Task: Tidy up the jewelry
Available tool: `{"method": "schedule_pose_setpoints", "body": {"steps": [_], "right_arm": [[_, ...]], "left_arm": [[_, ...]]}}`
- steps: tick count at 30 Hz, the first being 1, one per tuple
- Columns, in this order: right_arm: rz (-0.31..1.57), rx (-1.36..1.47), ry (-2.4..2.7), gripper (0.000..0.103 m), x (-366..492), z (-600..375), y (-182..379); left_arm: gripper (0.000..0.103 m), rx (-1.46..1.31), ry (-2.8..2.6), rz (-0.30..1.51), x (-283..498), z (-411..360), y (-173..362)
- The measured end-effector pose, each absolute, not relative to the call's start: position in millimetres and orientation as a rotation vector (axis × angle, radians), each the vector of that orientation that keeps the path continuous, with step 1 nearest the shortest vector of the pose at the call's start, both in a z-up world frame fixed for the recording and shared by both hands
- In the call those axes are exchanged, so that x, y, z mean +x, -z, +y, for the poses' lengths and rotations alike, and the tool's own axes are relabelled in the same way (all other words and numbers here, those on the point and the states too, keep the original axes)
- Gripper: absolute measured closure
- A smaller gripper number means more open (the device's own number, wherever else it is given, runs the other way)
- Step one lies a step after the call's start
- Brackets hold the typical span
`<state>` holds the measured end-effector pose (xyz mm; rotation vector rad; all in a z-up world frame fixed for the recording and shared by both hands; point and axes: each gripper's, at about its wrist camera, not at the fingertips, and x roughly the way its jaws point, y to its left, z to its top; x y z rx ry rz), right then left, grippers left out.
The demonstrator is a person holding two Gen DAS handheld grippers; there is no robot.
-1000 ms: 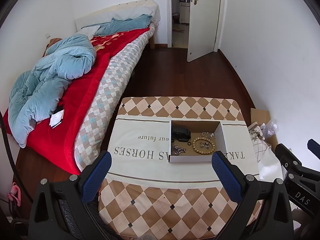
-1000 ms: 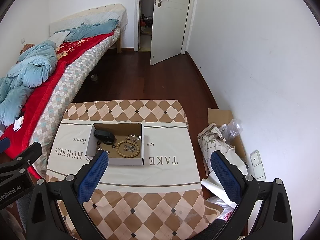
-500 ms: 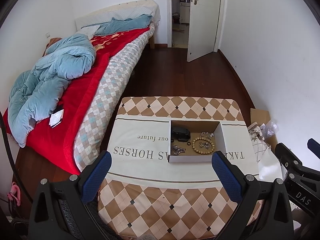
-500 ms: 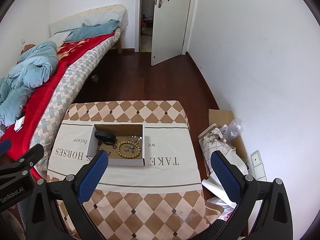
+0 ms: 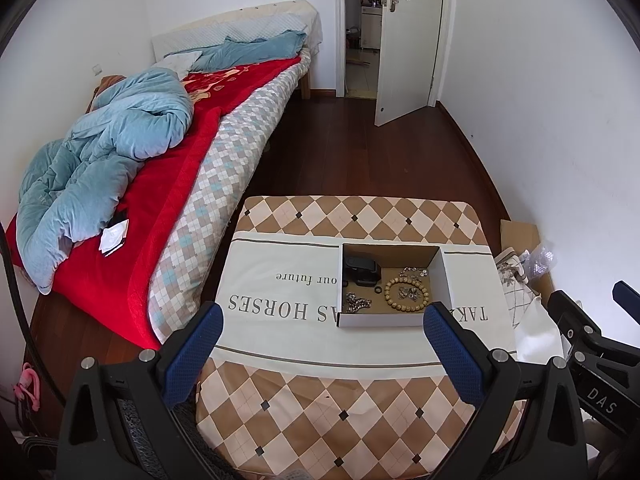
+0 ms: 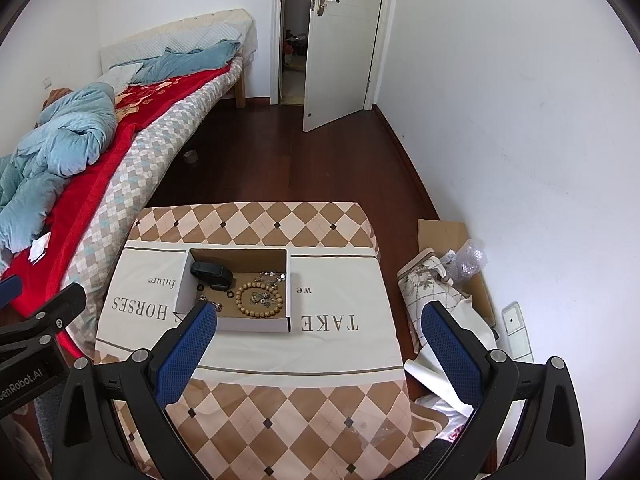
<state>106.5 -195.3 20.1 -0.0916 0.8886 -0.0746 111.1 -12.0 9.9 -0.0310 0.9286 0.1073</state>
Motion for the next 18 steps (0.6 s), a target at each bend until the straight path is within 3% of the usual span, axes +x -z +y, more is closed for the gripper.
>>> {"method": "schedule_pose_setpoints", "body": {"steps": [18], "right_arm": [[0.883,-0.094,0.071,0.000,107.2,-194.3,-23.5]], "left_arm": [[0.001,-0.050,-0.115,0.925,110.8,-10.4,-13.1]]}}
